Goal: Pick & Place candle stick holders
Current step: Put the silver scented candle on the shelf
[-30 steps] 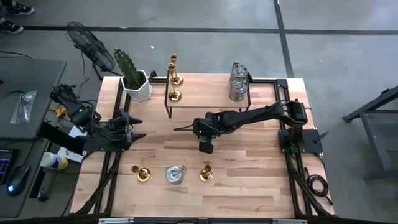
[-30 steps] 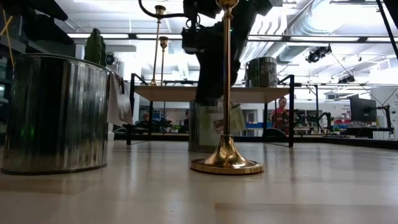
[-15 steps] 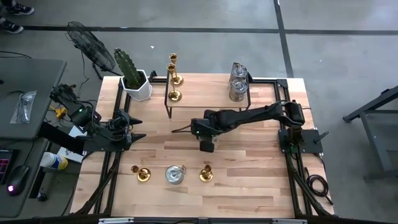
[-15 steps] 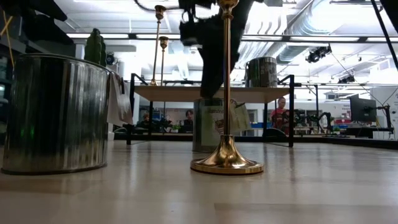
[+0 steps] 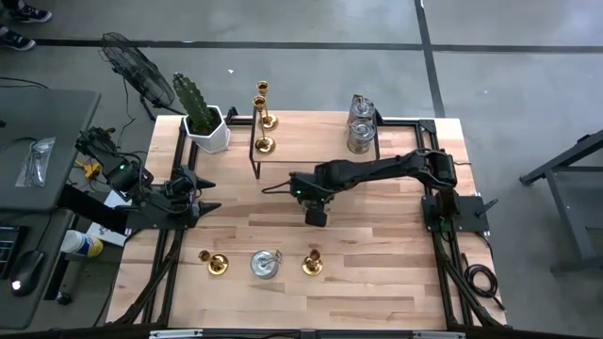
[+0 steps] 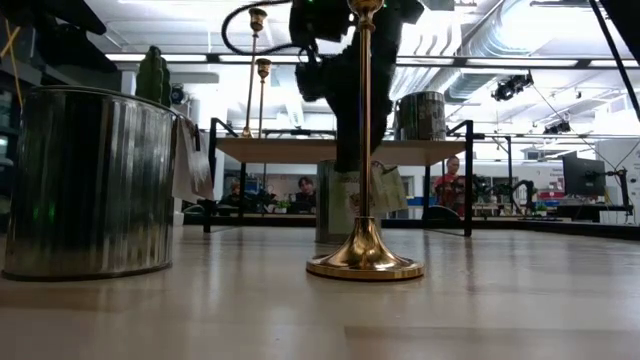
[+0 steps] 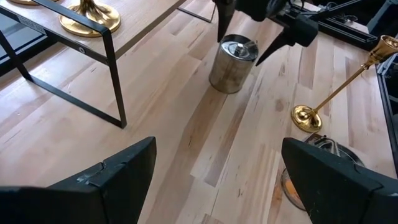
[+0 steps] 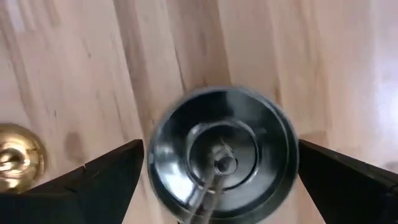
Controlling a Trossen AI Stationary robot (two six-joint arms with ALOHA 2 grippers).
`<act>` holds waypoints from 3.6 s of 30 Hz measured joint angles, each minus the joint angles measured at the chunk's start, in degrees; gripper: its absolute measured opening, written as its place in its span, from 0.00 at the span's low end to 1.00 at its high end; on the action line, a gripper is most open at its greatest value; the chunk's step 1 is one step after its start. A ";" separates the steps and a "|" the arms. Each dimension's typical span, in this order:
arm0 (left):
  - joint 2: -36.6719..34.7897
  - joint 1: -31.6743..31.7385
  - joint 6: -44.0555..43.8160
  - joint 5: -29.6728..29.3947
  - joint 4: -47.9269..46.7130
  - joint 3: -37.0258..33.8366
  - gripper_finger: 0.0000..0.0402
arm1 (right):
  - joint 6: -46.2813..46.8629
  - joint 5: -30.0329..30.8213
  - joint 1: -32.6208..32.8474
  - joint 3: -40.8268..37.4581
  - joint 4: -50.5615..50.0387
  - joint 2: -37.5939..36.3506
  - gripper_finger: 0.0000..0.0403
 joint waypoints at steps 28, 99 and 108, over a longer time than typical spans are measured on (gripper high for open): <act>0.02 0.00 -0.42 0.26 -0.04 0.02 0.85 | 2.15 -2.02 1.48 -5.05 7.37 1.33 0.89; 0.00 0.01 2.51 0.61 7.33 0.11 0.85 | 8.20 4.85 -26.18 40.58 -25.44 1.16 0.87; -0.34 0.01 17.87 -0.15 16.44 0.11 0.85 | 6.01 3.24 -28.98 40.58 -23.66 3.68 0.87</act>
